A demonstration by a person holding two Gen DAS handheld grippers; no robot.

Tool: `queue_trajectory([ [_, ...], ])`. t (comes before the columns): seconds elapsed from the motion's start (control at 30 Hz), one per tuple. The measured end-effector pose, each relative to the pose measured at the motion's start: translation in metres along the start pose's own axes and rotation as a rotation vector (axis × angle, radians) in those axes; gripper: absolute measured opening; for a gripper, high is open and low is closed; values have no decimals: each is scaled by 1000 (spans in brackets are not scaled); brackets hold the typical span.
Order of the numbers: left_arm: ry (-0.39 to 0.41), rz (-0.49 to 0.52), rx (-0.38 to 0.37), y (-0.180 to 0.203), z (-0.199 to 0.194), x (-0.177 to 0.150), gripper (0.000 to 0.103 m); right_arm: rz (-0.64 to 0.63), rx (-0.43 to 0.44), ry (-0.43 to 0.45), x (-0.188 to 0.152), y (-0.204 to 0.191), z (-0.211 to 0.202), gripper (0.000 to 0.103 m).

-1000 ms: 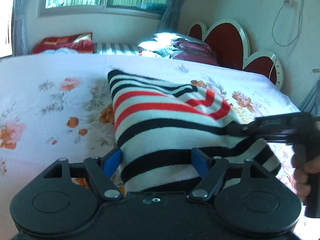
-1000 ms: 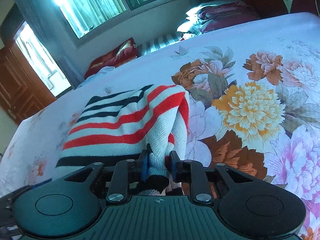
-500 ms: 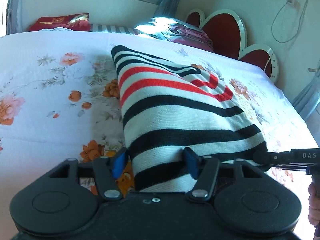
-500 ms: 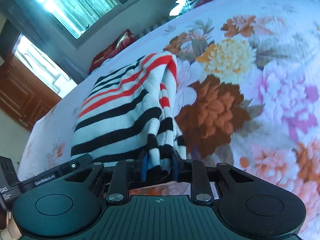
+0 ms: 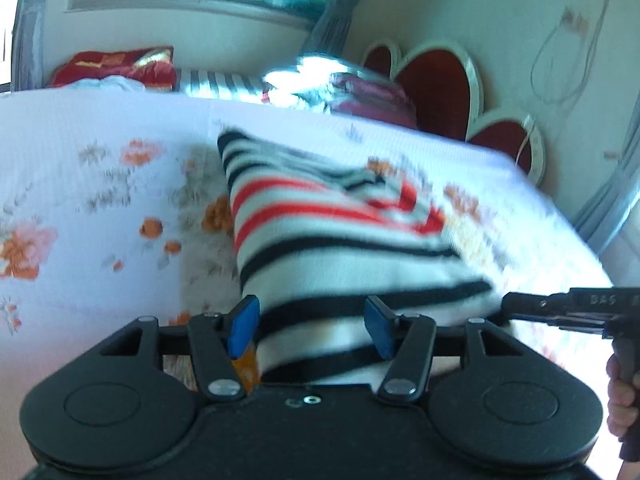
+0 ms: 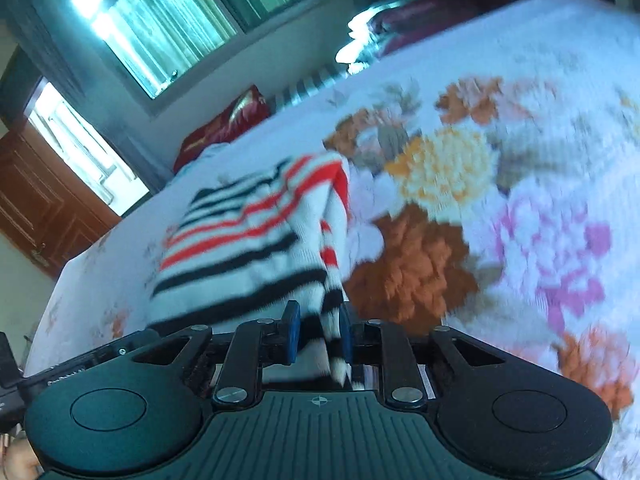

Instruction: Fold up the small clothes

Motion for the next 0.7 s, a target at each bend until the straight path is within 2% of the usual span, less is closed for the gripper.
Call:
queue_trajectory([
  [0.17,39,-43,16,1,10,32,56,-40,-27,24,27,-18,16,22],
  [0.27,47,-56,25,0,20,45,56,-78,-62,32,29,-25,27,22],
  [0.4,-7,-38,67,-6,43,43,59,-97,-148,-10,18,-8,52,22],
  [0.47,-7,-40,64,-10,46,40,61,-64,-115,-14,17,2,55,22],
  [0.53,-25,-54,49,-12,44,44,61,-84,-115,-21,20,-2,52,22],
  [0.7,-14,-44,64,-14,43,62,59,-76,-58,33,43,-9,38,22],
])
Point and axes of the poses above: each gripper's, at about its wrist camera, not at the fingertips, and z roughly the way its jaws point, y to its right, x to its top, the point moved 3 cm from there along z, roughly the way its jaws point, and after that the axes turned 15 degrees about -y, right-handed, at the moved point
